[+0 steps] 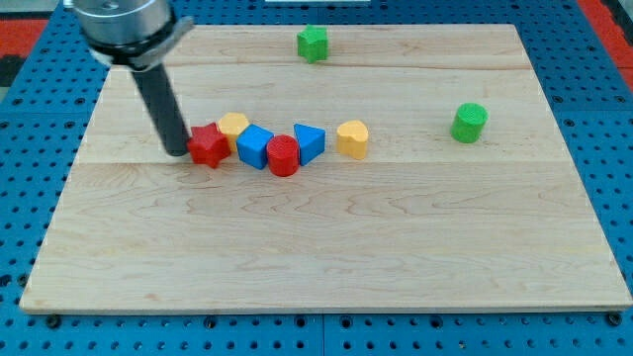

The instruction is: Move the yellow hexagon towards down

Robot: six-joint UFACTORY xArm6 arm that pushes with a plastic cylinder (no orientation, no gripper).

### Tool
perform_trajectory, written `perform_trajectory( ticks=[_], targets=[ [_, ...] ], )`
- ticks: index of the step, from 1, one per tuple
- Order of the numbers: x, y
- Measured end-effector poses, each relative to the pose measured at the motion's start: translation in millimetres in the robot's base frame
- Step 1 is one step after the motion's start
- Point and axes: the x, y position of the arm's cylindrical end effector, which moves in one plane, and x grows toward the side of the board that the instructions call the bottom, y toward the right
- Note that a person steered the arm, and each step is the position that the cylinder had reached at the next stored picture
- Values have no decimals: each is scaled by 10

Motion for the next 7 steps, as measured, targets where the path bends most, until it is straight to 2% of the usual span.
perform_trajectory(
  ticks=[1, 2, 3, 4, 5, 7],
  targets=[
    [-141, 1044],
    [-90, 1218],
    [-90, 2005],
    [-78, 2299],
    [12, 1480],
    [-393, 532]
  ],
)
